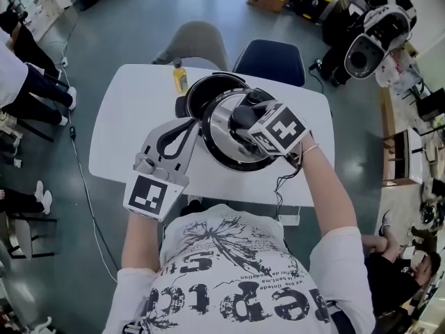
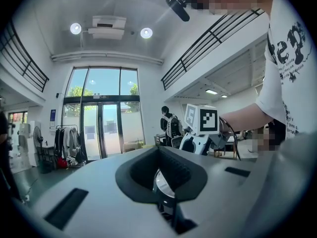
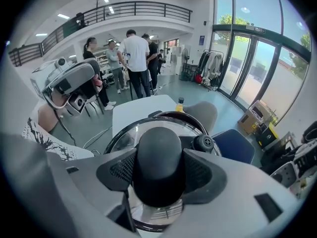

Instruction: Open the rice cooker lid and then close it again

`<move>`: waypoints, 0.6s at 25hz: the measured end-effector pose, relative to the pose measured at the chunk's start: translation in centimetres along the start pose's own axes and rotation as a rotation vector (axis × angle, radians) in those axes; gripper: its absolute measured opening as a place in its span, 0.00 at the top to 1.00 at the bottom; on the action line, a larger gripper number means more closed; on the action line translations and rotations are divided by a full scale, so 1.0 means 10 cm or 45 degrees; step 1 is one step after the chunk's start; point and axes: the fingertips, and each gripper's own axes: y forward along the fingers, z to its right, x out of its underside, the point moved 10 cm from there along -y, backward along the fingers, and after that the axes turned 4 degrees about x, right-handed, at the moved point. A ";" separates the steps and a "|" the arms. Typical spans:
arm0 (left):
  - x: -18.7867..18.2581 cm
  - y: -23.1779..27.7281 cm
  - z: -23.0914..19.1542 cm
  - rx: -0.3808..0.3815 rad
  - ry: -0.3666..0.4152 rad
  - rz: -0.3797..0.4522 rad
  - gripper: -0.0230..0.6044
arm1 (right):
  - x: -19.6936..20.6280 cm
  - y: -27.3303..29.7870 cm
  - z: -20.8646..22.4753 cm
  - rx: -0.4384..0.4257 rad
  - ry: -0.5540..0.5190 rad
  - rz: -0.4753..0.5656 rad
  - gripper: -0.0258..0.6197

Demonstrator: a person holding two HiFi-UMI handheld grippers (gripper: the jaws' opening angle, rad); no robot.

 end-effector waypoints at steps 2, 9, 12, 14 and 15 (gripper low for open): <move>0.03 -0.01 -0.18 0.006 0.011 -0.011 0.94 | -0.16 0.14 0.03 0.002 0.002 -0.012 0.51; 0.19 -0.04 -0.85 0.009 -0.010 -0.012 0.94 | -0.63 0.61 0.20 0.032 0.069 -0.041 0.51; 0.29 -0.01 -1.08 0.029 -0.017 -0.022 0.94 | -0.76 0.77 0.26 0.064 0.073 -0.064 0.51; 0.34 0.02 -1.21 0.037 -0.036 -0.017 0.94 | -0.84 0.86 0.31 0.081 0.081 -0.070 0.51; 0.37 0.04 -1.27 0.039 -0.046 -0.016 0.94 | -0.87 0.91 0.33 0.086 0.085 -0.070 0.51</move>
